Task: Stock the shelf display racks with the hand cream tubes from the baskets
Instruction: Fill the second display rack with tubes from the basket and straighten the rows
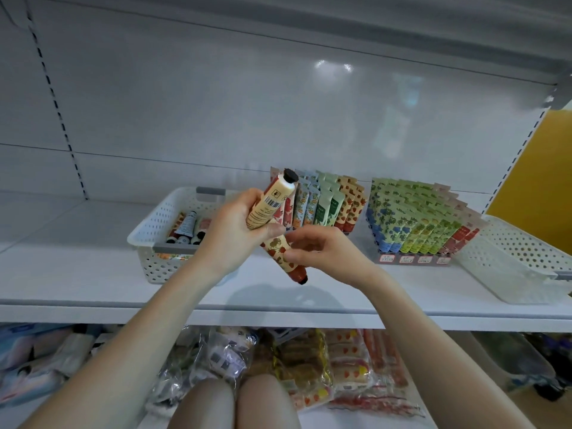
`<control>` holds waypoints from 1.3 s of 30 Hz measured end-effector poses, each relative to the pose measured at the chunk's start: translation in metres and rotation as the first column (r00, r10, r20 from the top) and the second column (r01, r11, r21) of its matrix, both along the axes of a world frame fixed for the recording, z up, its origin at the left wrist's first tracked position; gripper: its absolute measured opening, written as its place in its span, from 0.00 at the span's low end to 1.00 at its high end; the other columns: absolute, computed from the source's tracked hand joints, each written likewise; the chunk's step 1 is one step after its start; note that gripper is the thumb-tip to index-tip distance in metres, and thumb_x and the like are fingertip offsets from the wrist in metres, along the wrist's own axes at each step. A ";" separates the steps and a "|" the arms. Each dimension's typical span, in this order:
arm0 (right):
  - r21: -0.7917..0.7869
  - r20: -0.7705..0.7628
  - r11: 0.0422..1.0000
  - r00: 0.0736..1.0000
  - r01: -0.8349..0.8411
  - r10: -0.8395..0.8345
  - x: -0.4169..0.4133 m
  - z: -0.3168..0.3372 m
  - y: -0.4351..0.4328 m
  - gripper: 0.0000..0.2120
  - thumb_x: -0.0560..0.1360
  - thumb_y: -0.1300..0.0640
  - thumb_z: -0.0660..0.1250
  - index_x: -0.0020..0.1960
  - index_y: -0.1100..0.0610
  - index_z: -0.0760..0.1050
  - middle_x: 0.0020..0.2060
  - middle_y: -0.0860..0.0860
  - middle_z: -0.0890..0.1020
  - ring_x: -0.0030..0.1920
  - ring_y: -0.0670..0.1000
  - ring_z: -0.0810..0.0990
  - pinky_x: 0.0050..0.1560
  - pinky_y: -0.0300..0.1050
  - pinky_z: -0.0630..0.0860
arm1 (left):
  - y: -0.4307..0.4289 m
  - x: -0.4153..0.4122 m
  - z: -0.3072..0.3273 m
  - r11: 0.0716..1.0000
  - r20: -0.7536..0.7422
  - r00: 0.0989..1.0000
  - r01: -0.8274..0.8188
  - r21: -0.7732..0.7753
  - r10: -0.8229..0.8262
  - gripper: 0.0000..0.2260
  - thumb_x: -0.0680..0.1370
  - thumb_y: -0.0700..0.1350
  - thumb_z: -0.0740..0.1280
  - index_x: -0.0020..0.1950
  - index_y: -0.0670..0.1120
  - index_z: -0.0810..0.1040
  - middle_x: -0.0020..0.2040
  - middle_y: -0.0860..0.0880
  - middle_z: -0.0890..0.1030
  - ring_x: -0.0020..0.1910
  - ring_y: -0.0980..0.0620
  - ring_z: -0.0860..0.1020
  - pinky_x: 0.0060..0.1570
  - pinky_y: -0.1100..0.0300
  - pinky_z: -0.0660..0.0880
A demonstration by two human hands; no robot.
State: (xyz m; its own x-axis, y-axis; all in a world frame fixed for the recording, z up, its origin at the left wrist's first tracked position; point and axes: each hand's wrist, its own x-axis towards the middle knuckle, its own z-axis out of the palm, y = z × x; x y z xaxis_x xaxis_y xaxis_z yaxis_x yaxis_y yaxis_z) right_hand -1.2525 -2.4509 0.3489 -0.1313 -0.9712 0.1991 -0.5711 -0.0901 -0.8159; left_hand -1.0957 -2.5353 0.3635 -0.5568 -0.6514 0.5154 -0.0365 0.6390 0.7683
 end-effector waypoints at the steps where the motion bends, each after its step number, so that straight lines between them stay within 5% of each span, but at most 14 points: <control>1: 0.023 0.012 1.000 1.000 -0.017 0.017 0.001 -0.001 0.000 0.08 0.73 0.61 0.69 0.52 0.56 0.77 0.39 0.45 0.81 0.39 0.38 0.80 0.42 0.34 0.77 | 0.001 -0.002 0.001 1.000 -0.018 1.000 0.010 0.012 -0.009 0.13 0.71 0.45 0.72 0.43 0.57 0.69 0.40 0.57 0.78 0.39 0.66 0.76 0.37 0.76 0.71; 4: 0.055 0.116 0.998 0.993 -0.018 0.011 0.000 -0.006 0.003 0.06 0.74 0.62 0.68 0.50 0.57 0.77 0.41 0.50 0.82 0.40 0.44 0.81 0.42 0.38 0.79 | 0.001 -0.006 0.000 0.993 -0.145 0.989 -0.003 0.114 0.020 0.12 0.72 0.43 0.71 0.44 0.56 0.70 0.41 0.57 0.81 0.40 0.66 0.79 0.40 0.73 0.74; 8: -0.016 0.474 0.988 0.872 0.153 -0.127 -0.007 -0.007 0.006 0.00 0.76 0.63 0.65 0.46 0.59 0.74 0.39 0.52 0.82 0.37 0.47 0.82 0.40 0.38 0.80 | -0.001 -0.009 -0.017 0.950 -0.233 0.963 -0.059 0.307 0.135 0.09 0.72 0.41 0.71 0.44 0.52 0.72 0.43 0.52 0.81 0.44 0.53 0.80 0.47 0.57 0.78; 13: -0.061 0.717 0.960 0.681 0.275 -0.149 -0.013 -0.004 0.003 0.04 0.77 0.62 0.64 0.45 0.62 0.72 0.37 0.54 0.83 0.35 0.48 0.83 0.34 0.34 0.79 | 0.015 -0.018 -0.048 0.880 -0.184 0.982 0.053 0.471 0.039 0.09 0.72 0.38 0.70 0.45 0.49 0.72 0.43 0.48 0.80 0.44 0.51 0.82 0.41 0.62 0.79; 24: -0.005 0.666 0.950 0.709 0.314 -0.231 -0.033 -0.022 0.010 0.04 0.76 0.61 0.65 0.47 0.62 0.72 0.37 0.54 0.83 0.36 0.48 0.83 0.38 0.37 0.80 | 0.027 -0.052 -0.073 0.875 -0.098 0.994 0.082 0.477 -0.039 0.13 0.72 0.41 0.72 0.48 0.55 0.72 0.47 0.49 0.80 0.46 0.50 0.80 0.40 0.64 0.79; 31: 0.070 0.595 0.909 0.714 0.412 -0.369 -0.048 -0.038 0.013 0.06 0.74 0.60 0.69 0.44 0.61 0.73 0.33 0.52 0.84 0.34 0.47 0.83 0.36 0.37 0.79 | 0.032 -0.077 -0.092 0.917 0.015 1.000 -0.029 0.397 0.025 0.16 0.70 0.41 0.74 0.54 0.51 0.73 0.50 0.48 0.80 0.50 0.46 0.78 0.51 0.45 0.78; 39: 0.125 0.631 0.881 0.649 0.456 -0.425 -0.069 -0.055 0.011 0.05 0.74 0.60 0.68 0.45 0.61 0.73 0.36 0.54 0.83 0.34 0.48 0.83 0.35 0.36 0.79 | 0.027 -0.094 -0.098 0.848 -0.030 1.000 0.013 0.529 0.003 0.16 0.72 0.40 0.71 0.56 0.46 0.71 0.45 0.46 0.80 0.45 0.49 0.81 0.47 0.56 0.79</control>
State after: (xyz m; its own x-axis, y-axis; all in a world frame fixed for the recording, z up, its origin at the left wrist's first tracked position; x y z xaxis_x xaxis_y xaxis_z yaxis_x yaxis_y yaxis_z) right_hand -1.3217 -2.4398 0.2943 -0.6488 -0.7592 -0.0512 0.0848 -0.0052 -0.9964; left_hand -1.1897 -2.5081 0.2658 -0.5510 -0.8274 0.1091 -0.0069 0.1352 0.9908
